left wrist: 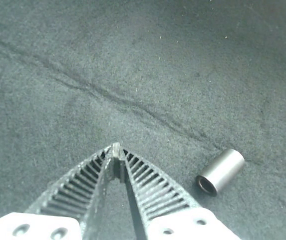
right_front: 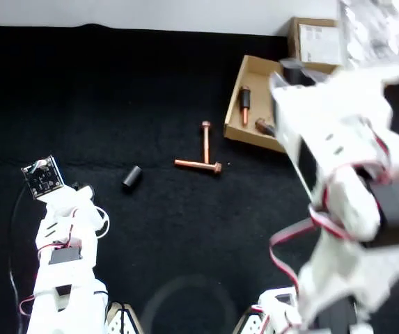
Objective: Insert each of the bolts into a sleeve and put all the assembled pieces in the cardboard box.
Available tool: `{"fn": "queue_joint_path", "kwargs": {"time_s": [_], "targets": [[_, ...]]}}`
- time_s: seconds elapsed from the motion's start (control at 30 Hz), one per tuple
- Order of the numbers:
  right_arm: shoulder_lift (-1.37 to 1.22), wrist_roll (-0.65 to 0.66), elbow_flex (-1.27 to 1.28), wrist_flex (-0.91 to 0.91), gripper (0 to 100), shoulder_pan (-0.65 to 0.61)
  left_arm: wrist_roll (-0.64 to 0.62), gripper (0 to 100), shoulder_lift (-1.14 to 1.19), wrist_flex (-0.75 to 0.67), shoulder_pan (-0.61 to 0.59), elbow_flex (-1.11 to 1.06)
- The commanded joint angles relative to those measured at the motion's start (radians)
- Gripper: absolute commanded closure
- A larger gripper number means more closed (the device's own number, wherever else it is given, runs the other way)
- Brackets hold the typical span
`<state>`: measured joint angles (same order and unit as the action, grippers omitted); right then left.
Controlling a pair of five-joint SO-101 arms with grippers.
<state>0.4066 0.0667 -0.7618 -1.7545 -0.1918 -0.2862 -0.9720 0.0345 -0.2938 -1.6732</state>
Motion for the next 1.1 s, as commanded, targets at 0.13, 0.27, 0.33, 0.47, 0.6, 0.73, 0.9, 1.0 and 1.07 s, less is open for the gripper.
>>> {"fn": "queue_joint_path", "kwargs": {"time_s": [0.13,0.27,0.33,0.47,0.6,0.73,0.9,1.0,1.07], "targets": [[0.481,0.012,0.460,-0.007,99.1,0.280,0.008,99,-0.008,0.081,0.005,0.028],[0.682,0.014,0.630,-0.007,99.1,0.432,0.002,99,-0.002,0.425,0.007,0.226],[0.780,0.051,0.711,-0.007,99.1,0.507,0.003,99,-0.002,0.631,0.018,0.351],[0.969,0.121,0.868,-0.005,99.1,0.647,0.008,99,-0.002,0.898,0.061,0.547],[1.135,0.123,1.012,-0.005,99.1,0.774,0.015,99,-0.002,1.043,0.137,0.714],[1.277,0.123,1.153,0.033,99.1,0.943,0.055,99,-0.001,1.171,0.266,0.877],[1.431,0.124,1.356,0.162,99.1,1.170,0.057,99,0.001,1.243,0.433,0.995],[1.422,0.124,1.468,0.232,99.1,1.305,0.057,99,0.019,1.255,0.533,1.012],[1.419,0.124,1.552,0.308,99.1,1.399,0.058,99,0.076,1.287,0.598,1.026]]}}
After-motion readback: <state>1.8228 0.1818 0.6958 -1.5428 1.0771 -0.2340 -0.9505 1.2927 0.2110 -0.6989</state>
